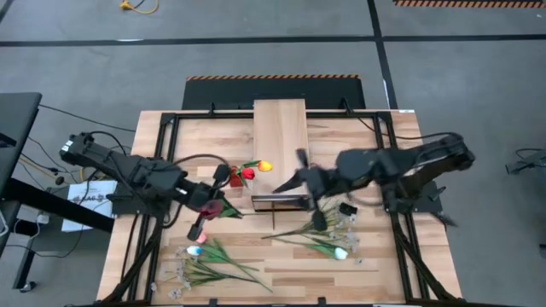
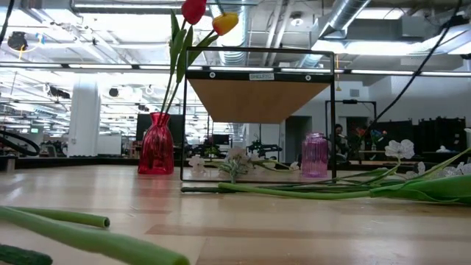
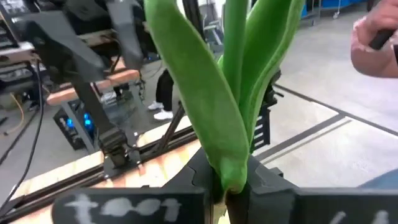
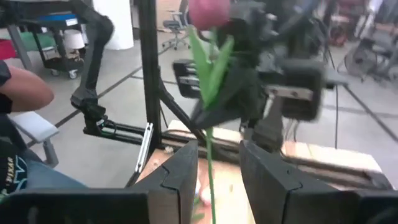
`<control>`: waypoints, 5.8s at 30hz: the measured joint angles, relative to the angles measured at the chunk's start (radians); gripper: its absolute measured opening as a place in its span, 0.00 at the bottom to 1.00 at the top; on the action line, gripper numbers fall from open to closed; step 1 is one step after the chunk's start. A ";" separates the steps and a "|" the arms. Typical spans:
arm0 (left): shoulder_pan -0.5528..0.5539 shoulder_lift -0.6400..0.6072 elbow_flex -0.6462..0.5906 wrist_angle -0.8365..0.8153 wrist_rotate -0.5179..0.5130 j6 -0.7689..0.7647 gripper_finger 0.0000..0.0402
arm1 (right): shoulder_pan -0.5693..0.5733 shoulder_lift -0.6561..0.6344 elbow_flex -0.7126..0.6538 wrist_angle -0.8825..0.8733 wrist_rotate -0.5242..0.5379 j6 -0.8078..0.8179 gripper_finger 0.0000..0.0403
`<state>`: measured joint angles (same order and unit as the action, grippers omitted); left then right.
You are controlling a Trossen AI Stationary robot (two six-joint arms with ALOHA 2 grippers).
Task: Pick and place flowers into a vace then onto a shelf
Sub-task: Put the dark red tulip into the red flower vase
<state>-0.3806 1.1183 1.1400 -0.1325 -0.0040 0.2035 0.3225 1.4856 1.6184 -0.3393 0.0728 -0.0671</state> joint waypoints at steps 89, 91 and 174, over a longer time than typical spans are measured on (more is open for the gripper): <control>0.600 -0.221 -0.162 -0.309 0.000 -0.276 0.00 | 0.029 -0.221 0.000 -0.417 0.003 0.042 0.28; 0.600 -0.220 -0.174 -0.308 0.011 -0.282 0.00 | 0.029 -0.221 0.000 -0.422 0.003 0.042 0.28; 0.593 -0.235 -0.436 -0.249 0.017 -0.312 0.39 | 0.022 -0.221 0.000 -0.523 0.012 0.060 0.28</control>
<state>0.2119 0.8832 0.7042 -0.3818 0.0127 -0.1089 0.3449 1.2648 1.6180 -0.8618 0.0852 -0.0070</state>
